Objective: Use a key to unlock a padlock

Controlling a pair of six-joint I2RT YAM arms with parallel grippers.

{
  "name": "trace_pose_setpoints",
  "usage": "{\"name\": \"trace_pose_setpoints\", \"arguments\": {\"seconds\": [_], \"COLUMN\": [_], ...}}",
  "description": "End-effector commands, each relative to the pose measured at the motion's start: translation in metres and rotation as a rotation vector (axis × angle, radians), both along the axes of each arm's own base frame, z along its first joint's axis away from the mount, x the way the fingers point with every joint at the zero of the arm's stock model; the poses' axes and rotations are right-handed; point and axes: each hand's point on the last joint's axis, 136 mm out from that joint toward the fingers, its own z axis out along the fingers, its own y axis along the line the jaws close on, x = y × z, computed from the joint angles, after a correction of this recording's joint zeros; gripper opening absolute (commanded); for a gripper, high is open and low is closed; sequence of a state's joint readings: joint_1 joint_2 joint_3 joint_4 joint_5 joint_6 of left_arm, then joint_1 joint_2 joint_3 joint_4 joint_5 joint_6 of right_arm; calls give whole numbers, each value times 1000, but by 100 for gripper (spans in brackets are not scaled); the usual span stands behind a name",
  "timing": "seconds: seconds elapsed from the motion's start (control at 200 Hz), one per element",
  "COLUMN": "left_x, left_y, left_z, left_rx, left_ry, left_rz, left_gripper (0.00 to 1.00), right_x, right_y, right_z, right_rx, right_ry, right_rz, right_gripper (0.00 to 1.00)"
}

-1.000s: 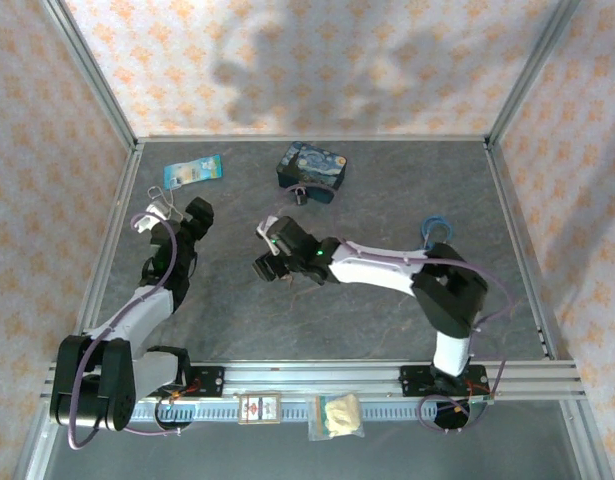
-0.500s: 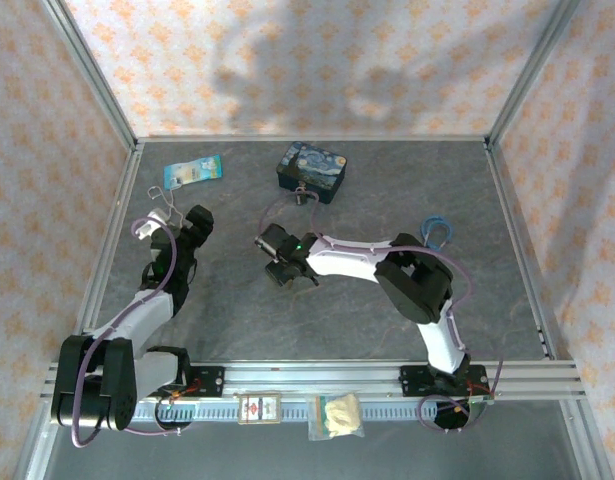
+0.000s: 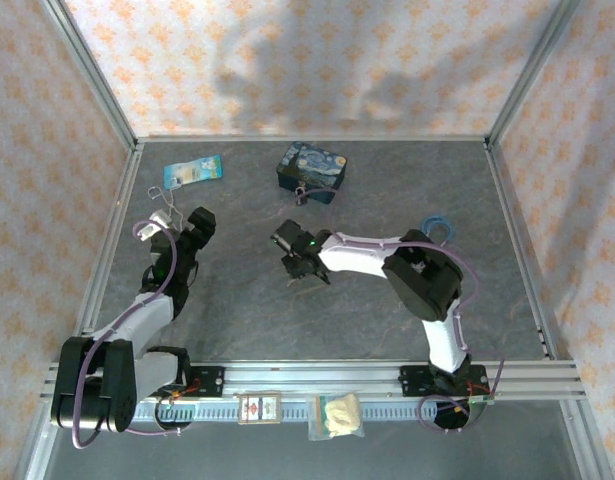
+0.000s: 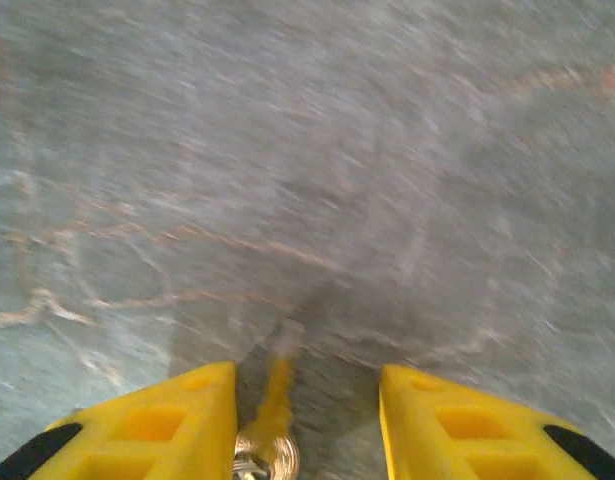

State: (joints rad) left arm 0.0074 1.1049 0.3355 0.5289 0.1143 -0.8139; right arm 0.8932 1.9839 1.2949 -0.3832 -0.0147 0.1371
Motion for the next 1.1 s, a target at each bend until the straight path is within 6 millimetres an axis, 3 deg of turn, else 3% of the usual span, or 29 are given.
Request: {"name": "trace_pose_setpoints", "arguments": {"seconds": [0.0, 0.175, 0.295, 0.46, 0.596, 0.811, 1.096], "left_x": [3, 3, 4, 4, 2, 0, 2], "left_y": [-6, -15, -20, -20, -19, -17, -19], "left_z": [21, 28, 30, 31, 30, 28, 29], "left_rx": [-30, -60, -65, -69, -68, -69, -78], "left_ry": [-80, -107, -114, -118, -113, -109, -110], "left_rz": [-31, -64, -74, -69, -63, -53, -59], "left_gripper": [99, 99, 99, 99, 99, 99, 99], "right_x": [-11, -24, -21, -19, -31, -43, -40], "right_y": [-26, -41, -32, -13, 4, 9, -10], "right_z": [-4, -1, 23, 49, 37, 11, -5], "right_rx": [4, 6, 70, 100, 37, -41, -125], "right_ry": [56, 80, 33, -25, 6, 62, 58], "right_rz": [-81, -105, -66, 67, 192, 260, 205], "right_gripper": [40, 42, 51, 55, 56, 50, 39]}}
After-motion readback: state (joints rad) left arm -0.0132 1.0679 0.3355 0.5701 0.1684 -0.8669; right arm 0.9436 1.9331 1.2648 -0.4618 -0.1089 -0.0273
